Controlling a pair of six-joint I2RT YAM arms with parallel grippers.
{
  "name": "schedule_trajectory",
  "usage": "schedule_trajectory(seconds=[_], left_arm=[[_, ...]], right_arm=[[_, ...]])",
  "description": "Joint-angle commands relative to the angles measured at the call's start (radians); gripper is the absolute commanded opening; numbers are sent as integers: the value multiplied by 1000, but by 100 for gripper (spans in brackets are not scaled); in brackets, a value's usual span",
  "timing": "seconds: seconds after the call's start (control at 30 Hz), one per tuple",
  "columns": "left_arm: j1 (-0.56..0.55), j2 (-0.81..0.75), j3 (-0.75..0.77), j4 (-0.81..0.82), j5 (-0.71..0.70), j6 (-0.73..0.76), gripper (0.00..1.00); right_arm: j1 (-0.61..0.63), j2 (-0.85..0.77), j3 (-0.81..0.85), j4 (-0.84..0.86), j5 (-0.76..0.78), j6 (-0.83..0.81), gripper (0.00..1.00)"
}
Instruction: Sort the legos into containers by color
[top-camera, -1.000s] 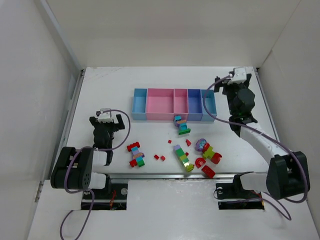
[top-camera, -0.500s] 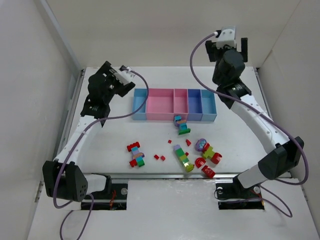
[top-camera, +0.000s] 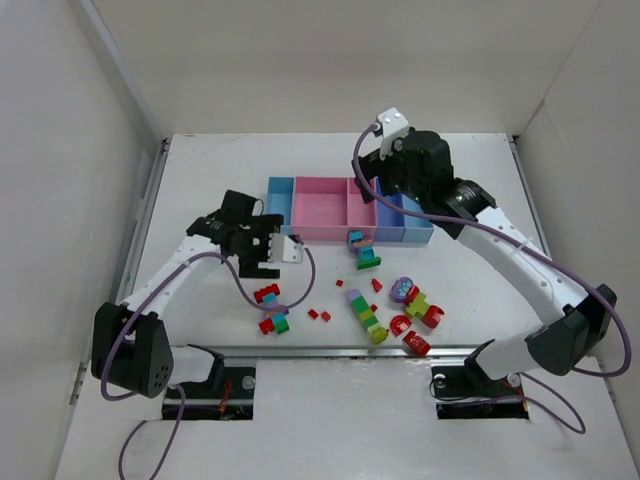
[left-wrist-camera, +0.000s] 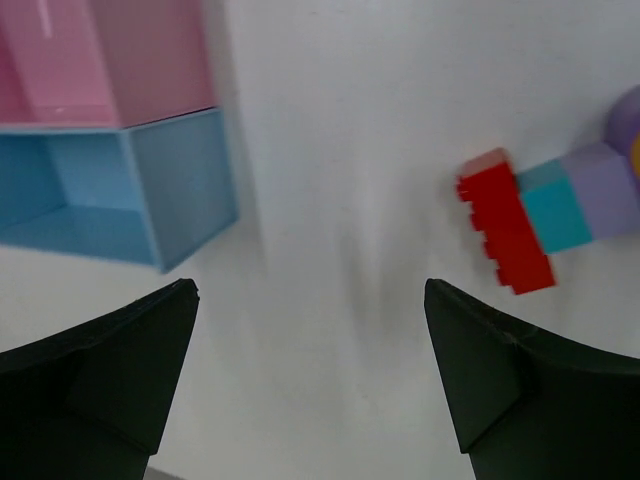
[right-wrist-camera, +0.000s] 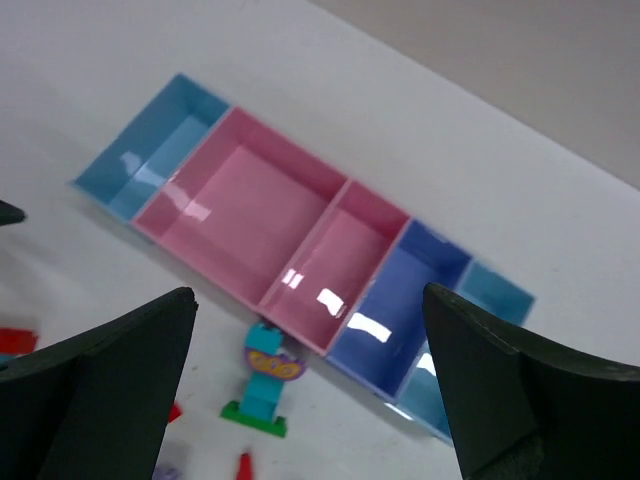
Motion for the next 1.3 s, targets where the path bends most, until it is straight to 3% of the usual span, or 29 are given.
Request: schedule_trajectory(seconds=[0.0, 0.23, 0.4, 0.53, 0.7, 1.13, 1.2, 1.27], left_arm=[[-42, -13, -15, -146, 1, 50, 95], [-116, 36, -28, -169, -8, -191, 85], [-127, 16, -140, -163, -133, -192, 77], [-146, -5, -197, -152, -127, -179, 76], [-166, 9, -231, -85, -149, -266, 71], [-166, 53, -292, 47, -190, -322, 24], [-166, 64, -292, 75, -199, -343, 1], [-166, 76, -292, 87, -200, -378, 0]], right_arm=[[49, -7, -4, -28, -81, 104, 100], [106, -73, -146, 28, -103, 251, 100], [133, -98, -183, 47, -75, 294, 100], [153, -87, -168, 21, -54, 294, 100], [166, -98, -175, 25, -24, 303, 100], [166, -63, -182, 36, -35, 294, 100], [166, -49, -169, 47, -46, 283, 100], [166, -23, -159, 47, -46, 273, 100]])
